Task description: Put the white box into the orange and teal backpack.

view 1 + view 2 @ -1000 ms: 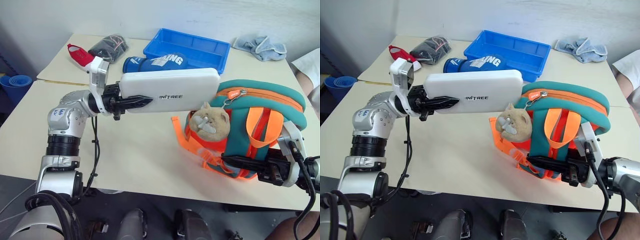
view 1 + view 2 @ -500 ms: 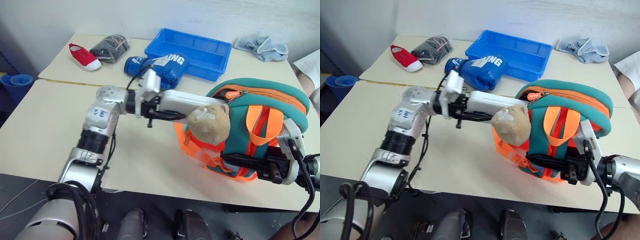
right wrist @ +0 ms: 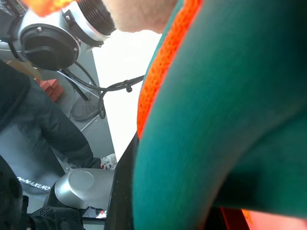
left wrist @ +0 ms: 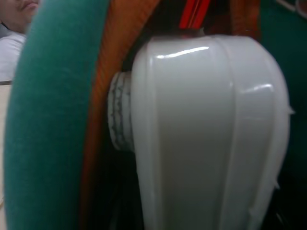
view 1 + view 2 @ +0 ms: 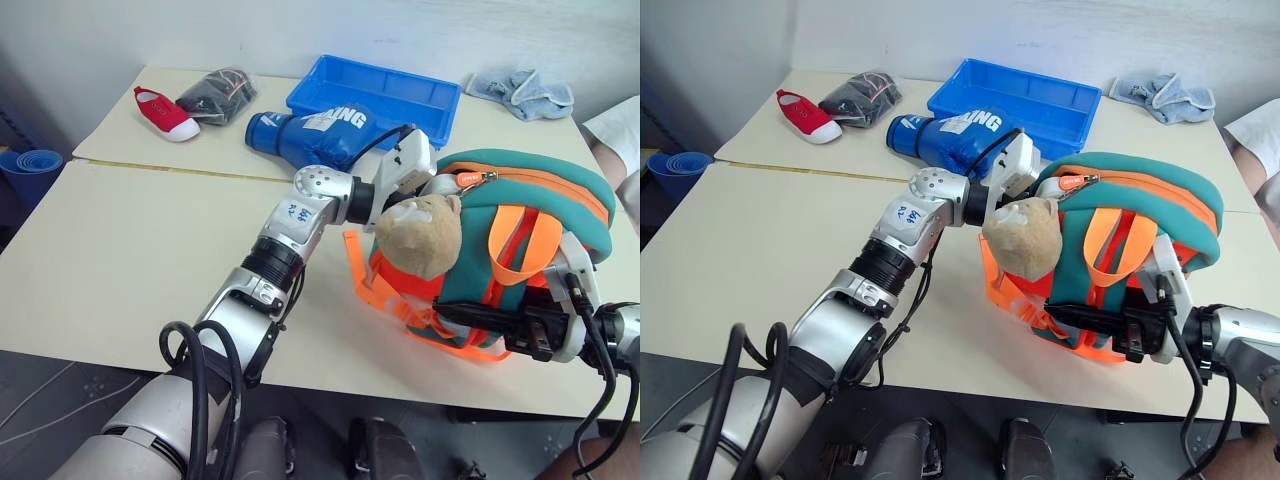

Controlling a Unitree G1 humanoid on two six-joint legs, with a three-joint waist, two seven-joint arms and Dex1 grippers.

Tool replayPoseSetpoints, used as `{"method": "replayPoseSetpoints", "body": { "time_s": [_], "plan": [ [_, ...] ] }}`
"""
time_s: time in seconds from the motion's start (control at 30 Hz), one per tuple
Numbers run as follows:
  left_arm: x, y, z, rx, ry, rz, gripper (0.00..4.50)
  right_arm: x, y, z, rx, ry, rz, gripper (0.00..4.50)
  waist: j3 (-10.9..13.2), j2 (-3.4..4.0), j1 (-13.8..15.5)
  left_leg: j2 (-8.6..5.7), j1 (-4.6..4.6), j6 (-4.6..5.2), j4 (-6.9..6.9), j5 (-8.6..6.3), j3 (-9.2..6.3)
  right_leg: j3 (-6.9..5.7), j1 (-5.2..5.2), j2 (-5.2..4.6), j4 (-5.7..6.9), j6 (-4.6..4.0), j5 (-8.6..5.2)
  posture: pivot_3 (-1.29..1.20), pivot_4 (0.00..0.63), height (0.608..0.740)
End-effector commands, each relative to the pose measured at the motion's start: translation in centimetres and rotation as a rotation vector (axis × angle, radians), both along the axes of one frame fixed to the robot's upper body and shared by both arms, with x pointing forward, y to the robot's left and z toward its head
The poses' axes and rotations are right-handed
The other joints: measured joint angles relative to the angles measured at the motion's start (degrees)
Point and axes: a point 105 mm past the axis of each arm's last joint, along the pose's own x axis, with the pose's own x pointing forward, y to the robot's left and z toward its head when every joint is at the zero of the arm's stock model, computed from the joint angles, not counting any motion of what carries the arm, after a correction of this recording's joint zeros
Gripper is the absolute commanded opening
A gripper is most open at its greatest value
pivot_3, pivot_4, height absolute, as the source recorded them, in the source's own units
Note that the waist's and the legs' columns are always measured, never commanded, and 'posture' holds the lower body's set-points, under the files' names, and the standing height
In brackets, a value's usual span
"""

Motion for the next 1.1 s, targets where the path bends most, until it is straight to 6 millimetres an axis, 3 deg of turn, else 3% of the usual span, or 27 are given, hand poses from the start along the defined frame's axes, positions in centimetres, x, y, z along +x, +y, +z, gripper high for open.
{"method": "replayPoseSetpoints", "body": {
  "time_s": [0.03,0.17,0.3,0.5,0.6,0.73,0.87,1.0,1.1],
  "plan": [
    [-1.4,-0.9,0.8,-0.026,-0.030,-0.074,2.25,-0.2,0.7,0.5,0.009,-0.025,0.020,0.00,0.00,0.00,0.01,-0.01,0.00,0.00,0.01,0.00,0.00,0.00,0.00,-0.02,0.00,0.00,0.00,0.00,0.150,0.740],
    [-0.7,0.8,2.1,-0.115,0.000,-0.054,3.41,-0.1,0.7,0.4,0.010,-0.025,0.005,0.00,0.00,0.00,-0.08,-0.01,-0.01,0.00,0.02,0.00,-0.02,0.00,0.01,-0.03,0.01,0.00,0.00,0.00,0.150,0.740],
    [0.1,4.9,3.0,-0.167,-0.004,-0.087,4.49,0.0,0.6,0.4,0.013,-0.032,-0.012,0.00,0.00,0.01,-0.42,0.03,0.01,-0.04,0.01,0.02,-0.02,-0.02,-0.01,0.01,0.04,0.00,0.00,0.00,0.150,0.740],
    [1.2,11.7,3.6,-0.179,0.053,-0.064,4.49,0.1,0.3,0.2,0.013,-0.046,-0.038,0.00,0.00,0.03,-0.56,0.03,-0.01,-0.08,0.02,0.05,-0.01,-0.05,-0.03,0.05,0.08,-0.01,0.00,0.00,0.150,0.740],
    [0.9,13.4,3.4,-0.165,0.025,-0.058,4.49,0.1,0.2,0.1,0.012,-0.048,-0.041,0.00,0.00,0.04,-0.39,0.00,-0.01,-0.06,0.04,0.04,-0.01,-0.06,0.00,0.05,0.11,0.00,0.00,0.00,0.150,0.740],
    [-1.2,13.7,3.6,-0.204,-0.018,-0.109,4.49,0.2,0.1,-0.1,0.004,-0.048,-0.041,0.00,0.00,0.04,0.15,-0.05,-0.05,-0.01,0.12,0.03,-0.13,-0.17,0.10,0.03,0.14,0.03,0.02,0.00,0.150,0.740],
    [-4.1,12.5,2.9,-0.234,-0.011,-0.172,4.49,0.2,-0.1,-0.3,-0.003,-0.042,-0.038,0.00,-0.01,0.05,-0.24,-0.03,-0.15,0.14,0.43,-0.11,-0.22,-0.01,0.24,-0.04,0.13,0.14,0.08,0.00,0.150,0.740],
    [-5.6,11.6,2.7,-0.241,0.015,-0.212,4.49,0.3,-0.1,-0.4,-0.005,-0.038,-0.034,0.00,-0.01,0.05,-0.18,0.01,-0.16,0.14,0.65,-0.11,-0.27,0.21,0.24,-0.02,0.11,0.14,0.08,0.00,0.150,0.740],
    [-5.5,10.2,1.9,-0.221,-0.001,-0.184,4.49,0.2,-0.2,-0.5,-0.006,-0.037,-0.031,0.00,-0.01,0.06,-0.04,0.00,-0.14,0.14,0.68,-0.11,-0.27,0.26,0.26,-0.02,0.12,0.14,0.08,0.00,0.150,0.740]
  ]
}}
